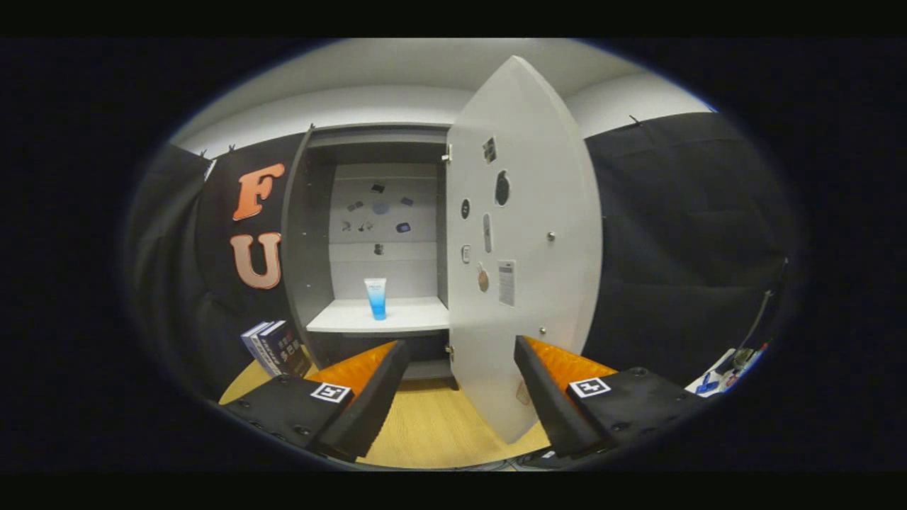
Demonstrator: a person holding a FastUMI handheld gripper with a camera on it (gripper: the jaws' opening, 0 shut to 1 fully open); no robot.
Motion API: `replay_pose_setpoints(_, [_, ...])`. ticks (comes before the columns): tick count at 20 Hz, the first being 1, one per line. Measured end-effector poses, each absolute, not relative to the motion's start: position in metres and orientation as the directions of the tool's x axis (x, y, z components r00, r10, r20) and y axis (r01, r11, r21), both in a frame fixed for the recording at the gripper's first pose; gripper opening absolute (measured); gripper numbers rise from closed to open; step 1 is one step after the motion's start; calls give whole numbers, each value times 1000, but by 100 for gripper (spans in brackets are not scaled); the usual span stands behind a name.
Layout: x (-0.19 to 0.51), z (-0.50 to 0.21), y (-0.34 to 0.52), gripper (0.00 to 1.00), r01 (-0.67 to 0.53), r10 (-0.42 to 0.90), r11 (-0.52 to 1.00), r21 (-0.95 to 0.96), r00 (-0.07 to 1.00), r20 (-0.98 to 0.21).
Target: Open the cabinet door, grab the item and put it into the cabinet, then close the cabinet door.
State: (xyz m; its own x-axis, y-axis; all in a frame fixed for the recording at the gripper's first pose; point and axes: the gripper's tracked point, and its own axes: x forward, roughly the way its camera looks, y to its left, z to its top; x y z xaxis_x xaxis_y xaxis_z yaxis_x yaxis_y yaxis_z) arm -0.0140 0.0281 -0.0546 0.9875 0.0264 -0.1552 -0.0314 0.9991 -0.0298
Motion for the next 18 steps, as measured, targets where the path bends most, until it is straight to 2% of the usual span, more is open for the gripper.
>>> replay_pose_setpoints(4, [-25, -54, -15, 94, -4, 3, 1000, -10, 986, -165])
replay_pose_setpoints(5, [-25, -57, -26, 97, 5, -6, 1000, -11, 984, -178])
replay_pose_setpoints(10, [-18, -52, -79, 98, 15, -14, 1000, 3, 983, -183])
replay_pose_setpoints(13, [-16, -53, -79, 100, -80, 90, 995, 64, 979, -184])
replay_pose_setpoints(18, [-12, -56, -80, 100, -202, 207, 978, 48, 962, -176])
